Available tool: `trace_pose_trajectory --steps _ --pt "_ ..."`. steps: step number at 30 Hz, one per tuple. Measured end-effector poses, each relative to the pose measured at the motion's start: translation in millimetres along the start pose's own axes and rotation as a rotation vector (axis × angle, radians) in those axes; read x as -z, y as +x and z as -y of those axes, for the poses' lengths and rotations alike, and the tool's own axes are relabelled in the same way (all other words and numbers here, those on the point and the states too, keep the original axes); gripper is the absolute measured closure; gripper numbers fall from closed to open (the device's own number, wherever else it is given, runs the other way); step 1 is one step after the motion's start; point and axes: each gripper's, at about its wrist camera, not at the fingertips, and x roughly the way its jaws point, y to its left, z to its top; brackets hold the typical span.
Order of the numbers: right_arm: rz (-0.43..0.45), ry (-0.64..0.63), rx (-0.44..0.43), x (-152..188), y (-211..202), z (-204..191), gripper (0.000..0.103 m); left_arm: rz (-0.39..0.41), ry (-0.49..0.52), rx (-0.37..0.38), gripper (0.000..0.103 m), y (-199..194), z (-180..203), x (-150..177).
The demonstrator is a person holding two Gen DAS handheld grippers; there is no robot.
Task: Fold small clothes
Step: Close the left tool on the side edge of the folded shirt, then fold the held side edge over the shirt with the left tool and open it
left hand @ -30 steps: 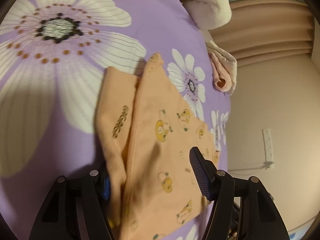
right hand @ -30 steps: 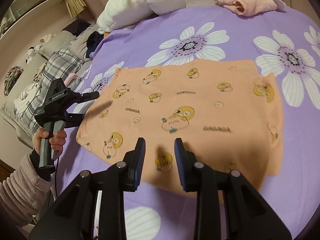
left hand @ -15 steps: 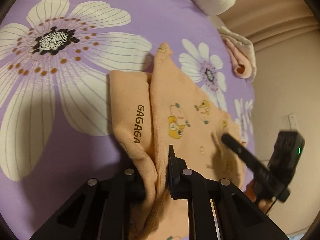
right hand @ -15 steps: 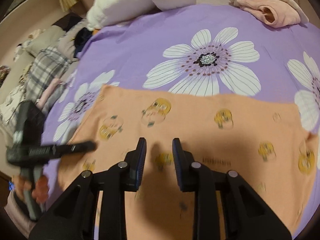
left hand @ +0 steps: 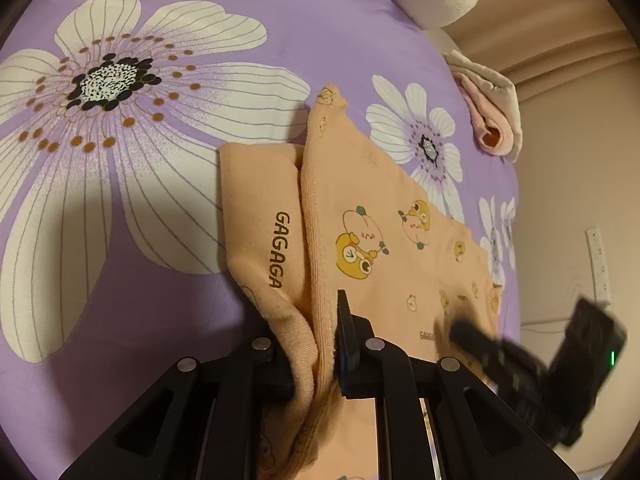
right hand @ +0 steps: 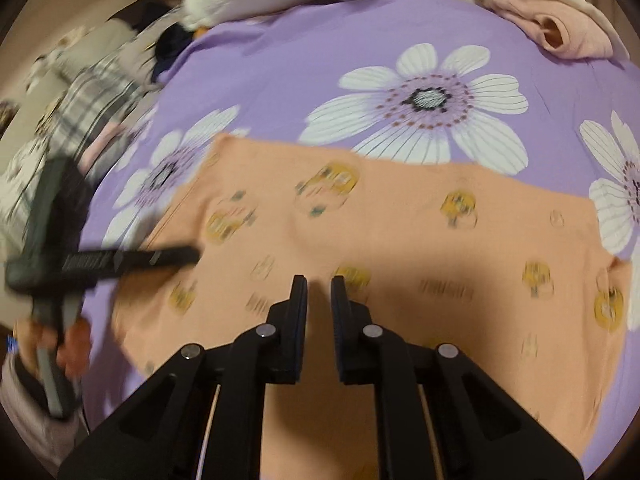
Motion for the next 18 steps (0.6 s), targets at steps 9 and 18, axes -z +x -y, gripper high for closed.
trace_pose_trajectory --steps 9,18 --pt "-0.060 -0.037 -0.021 56 3 -17 0.091 0.012 -0.004 -0.047 0.093 -3 13 -1" --pt "0.022 0.093 -0.094 55 -25 11 0.088 0.085 0.112 -0.077 0.095 -25 64 -2"
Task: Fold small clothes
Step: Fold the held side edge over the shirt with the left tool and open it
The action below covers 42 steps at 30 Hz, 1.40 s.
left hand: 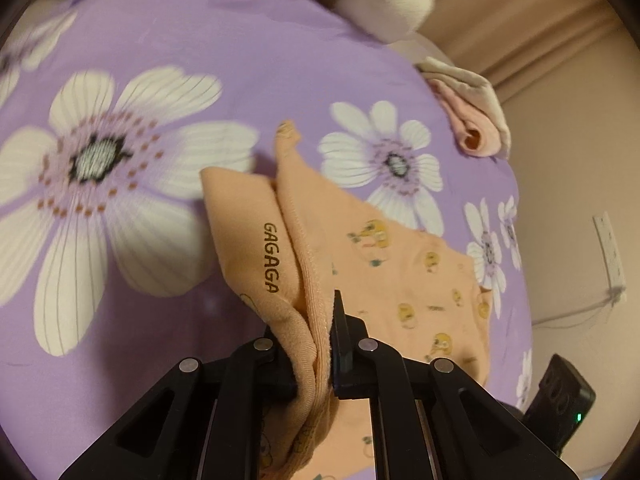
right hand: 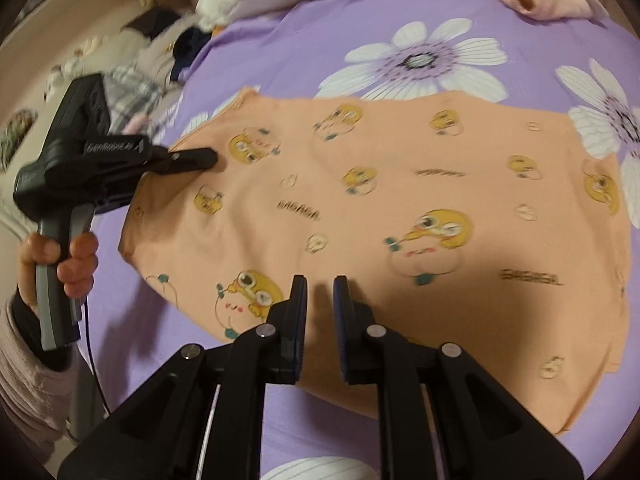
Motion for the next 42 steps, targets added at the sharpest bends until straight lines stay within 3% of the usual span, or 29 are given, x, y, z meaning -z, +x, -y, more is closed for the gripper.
trace_pose_trajectory --steps 12,19,22,29,32,34,42 --pt "0.124 0.238 -0.085 2 -41 65 0.088 -0.004 0.222 -0.016 0.095 0 101 5" --pt "0.172 0.366 -0.143 13 -57 100 0.086 -0.054 0.351 -0.035 0.095 26 157 25" --pt "0.191 0.442 -0.175 19 -62 117 0.079 -0.112 0.372 -0.053 0.095 53 170 38" --pt "0.208 0.577 -0.289 33 -67 142 0.061 -0.259 0.414 -0.084 0.094 101 191 72" --pt "0.203 0.618 -0.332 37 -67 148 0.058 -0.289 0.428 -0.067 0.082 102 193 79" --pt "0.201 0.629 -0.348 36 -66 148 0.056 -0.296 0.427 -0.049 0.069 97 190 82" --pt "0.178 0.655 -0.383 25 -61 152 0.042 -0.259 0.378 0.047 0.065 49 156 90"
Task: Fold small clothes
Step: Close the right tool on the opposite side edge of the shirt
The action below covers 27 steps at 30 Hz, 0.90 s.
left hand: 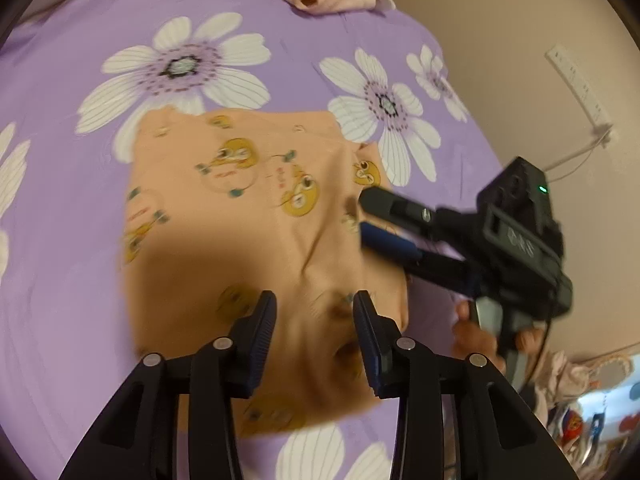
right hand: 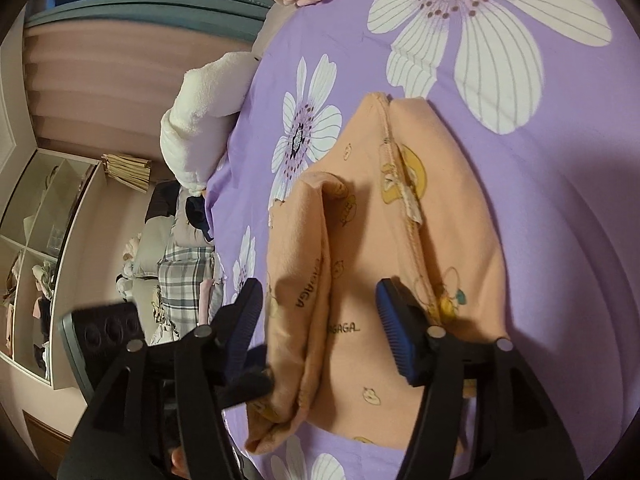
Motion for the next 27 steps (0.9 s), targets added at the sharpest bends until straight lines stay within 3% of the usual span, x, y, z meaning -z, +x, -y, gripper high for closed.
trace_pose_trajectory --steps 6,13,19,24,27 --pt "0.011 0.003 -0.019 -9 4 -9 0.042 0.057 -0.067 -0.016 0.065 -27 -33 30" --pt "-0.043 -0.069 0.089 -22 39 -24 0.043 0.086 -0.137 -0.006 0.065 -40 -58 47" --pt "-0.027 -0.145 0.188 -35 64 -30 0.064 0.088 -0.160 0.006 0.065 -41 -68 54" --pt "-0.008 -0.213 0.240 -41 72 -34 0.094 0.080 -0.182 0.013 0.065 -37 -75 55" --pt "0.017 -0.298 0.239 -41 67 -51 0.096 0.080 -0.175 0.017 0.065 -36 -73 51"
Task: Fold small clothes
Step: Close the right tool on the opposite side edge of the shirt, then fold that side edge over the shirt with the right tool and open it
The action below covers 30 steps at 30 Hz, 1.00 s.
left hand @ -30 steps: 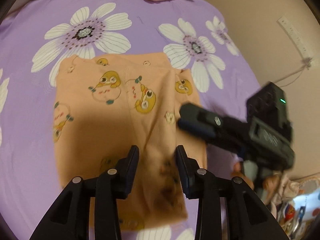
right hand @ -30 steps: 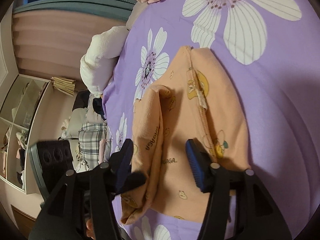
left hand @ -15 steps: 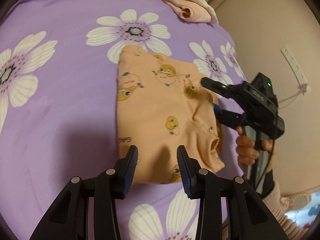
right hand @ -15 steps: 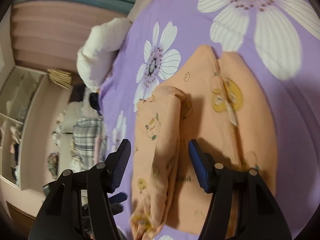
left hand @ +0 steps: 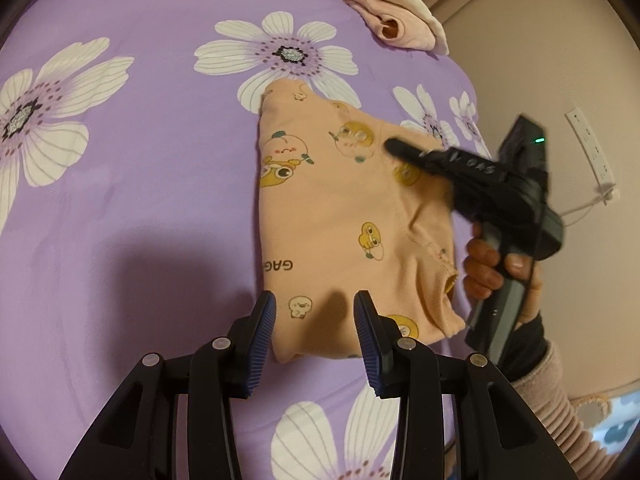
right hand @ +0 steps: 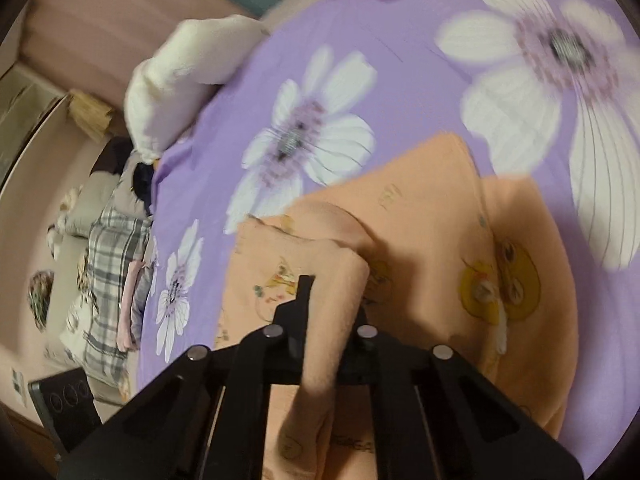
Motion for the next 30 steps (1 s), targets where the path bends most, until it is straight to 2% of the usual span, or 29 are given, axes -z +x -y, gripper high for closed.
trace_pose_trajectory --steps 5,8,11,15,19,21,24,25,27,28,30 --pt "0.087 -0.177 0.017 -22 -32 -32 0.096 0.010 0.051 0.013 0.065 4 18 -9" --pt "0.094 -0.210 0.067 -34 -38 -31 0.096 0.010 0.091 0.024 0.065 13 35 -16" --pt "0.084 -0.179 0.107 -38 -38 -16 0.096 -0.008 0.132 0.040 0.065 26 53 -22" --pt "0.059 -0.124 0.111 -35 -39 12 0.096 -0.025 0.203 0.027 0.065 44 76 -27" --pt "0.039 -0.098 0.105 -30 -38 23 0.096 -0.041 0.247 0.026 0.065 59 91 -28" --pt "0.039 -0.078 0.089 -27 -37 28 0.095 -0.055 0.271 0.016 0.065 68 95 -26" --pt "0.021 0.002 0.012 -25 -32 44 0.089 -0.077 0.281 -0.015 0.065 81 92 -24" --pt "0.014 0.036 -0.012 -25 -30 50 0.085 -0.081 0.277 -0.013 0.065 82 90 -24" --pt "0.013 0.111 -0.072 -26 -25 63 0.067 -0.080 0.265 -0.001 0.065 83 87 -24" --pt "0.016 0.156 -0.125 -27 -21 70 0.066 -0.081 0.260 0.003 0.065 82 86 -25" --pt "0.020 0.194 -0.175 -30 -17 73 0.065 -0.084 0.255 0.004 0.065 82 84 -26"
